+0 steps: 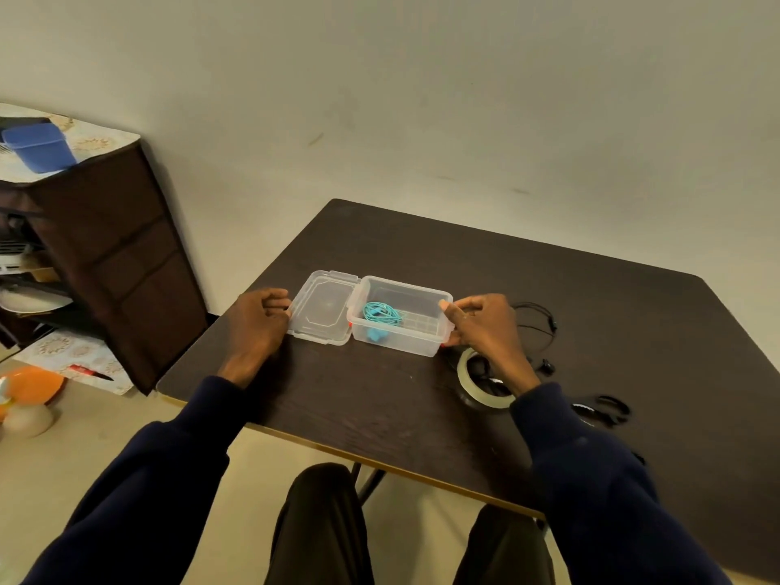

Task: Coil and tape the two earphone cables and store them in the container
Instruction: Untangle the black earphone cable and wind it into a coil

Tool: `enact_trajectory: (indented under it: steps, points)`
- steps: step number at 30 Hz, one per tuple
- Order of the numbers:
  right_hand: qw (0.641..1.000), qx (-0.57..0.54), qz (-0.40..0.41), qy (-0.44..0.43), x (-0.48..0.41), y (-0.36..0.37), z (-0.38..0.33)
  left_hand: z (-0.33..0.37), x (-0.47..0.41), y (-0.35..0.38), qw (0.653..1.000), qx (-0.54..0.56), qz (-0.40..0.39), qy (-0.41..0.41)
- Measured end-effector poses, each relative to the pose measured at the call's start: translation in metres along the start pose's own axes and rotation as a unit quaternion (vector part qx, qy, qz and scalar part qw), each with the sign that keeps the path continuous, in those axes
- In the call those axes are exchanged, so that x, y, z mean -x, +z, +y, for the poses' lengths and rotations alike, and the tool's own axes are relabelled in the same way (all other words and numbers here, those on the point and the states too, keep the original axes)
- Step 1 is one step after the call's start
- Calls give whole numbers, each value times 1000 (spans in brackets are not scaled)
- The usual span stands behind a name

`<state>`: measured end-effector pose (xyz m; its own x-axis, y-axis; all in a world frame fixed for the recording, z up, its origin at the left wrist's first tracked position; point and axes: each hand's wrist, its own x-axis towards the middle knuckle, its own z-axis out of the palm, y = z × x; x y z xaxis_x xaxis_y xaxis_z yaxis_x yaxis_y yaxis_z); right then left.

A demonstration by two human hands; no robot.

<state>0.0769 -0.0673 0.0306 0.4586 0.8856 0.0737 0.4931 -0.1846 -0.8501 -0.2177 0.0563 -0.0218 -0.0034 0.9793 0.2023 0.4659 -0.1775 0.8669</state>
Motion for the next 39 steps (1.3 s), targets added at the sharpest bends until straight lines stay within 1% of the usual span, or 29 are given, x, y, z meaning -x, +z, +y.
enact_trajectory:
  steps: [3, 6, 8, 10, 11, 14, 16, 17, 19, 22, 24, 27, 30, 34, 36, 39]
  points:
    - [1000, 0, 19, 2, 5, -19, 1, 7, 9, -3, 999, 4, 31, 8]
    - [999, 12, 50, 7, 12, -47, 11, 22, 29, 0, 995, 12, 88, 53]
    - [998, 6, 65, 22, 22, -66, 23, 35, 46, 7, 993, 34, 80, 84]
    - [997, 42, 65, 20, 32, -86, 37, 49, 62, 18, 991, 50, 40, 115]
    - [996, 80, 43, 14, 36, -95, 44, 58, 69, 24, 990, 60, 11, 130]
    - [975, 205, -79, 32, 51, -119, 60, 86, 91, 50, 976, 74, -106, 175]
    - [960, 240, -134, 51, 61, -127, 65, 100, 107, 69, 963, 32, -182, 194]
    - [957, 245, -144, 50, 65, -129, 69, 106, 116, 80, 958, 10, -209, 197]
    - [957, 252, -141, 31, 73, -130, 74, 112, 130, 101, 956, -19, -222, 191]
    - [966, 238, -104, 13, 78, -131, 80, 119, 143, 124, 970, -44, -186, 153]
    - [970, 226, -88, 12, 80, -134, 82, 125, 146, 136, 973, -69, -175, 131]
    - [973, 217, -79, 12, 83, -137, 86, 132, 144, 147, 973, -106, -178, 98]
    - [979, 196, -62, 7, 86, -143, 90, 137, 142, 150, 971, -141, -176, 84]
    - [986, 165, -29, 5, 88, -155, 95, 138, 141, 149, 972, -144, -170, 73]
    - [986, 161, -37, -7, 93, -159, 96, 138, 140, 145, 973, -144, -168, 71]
    - [985, 154, -70, -27, 102, -162, 97, 136, 139, 134, 973, -143, -165, 74]
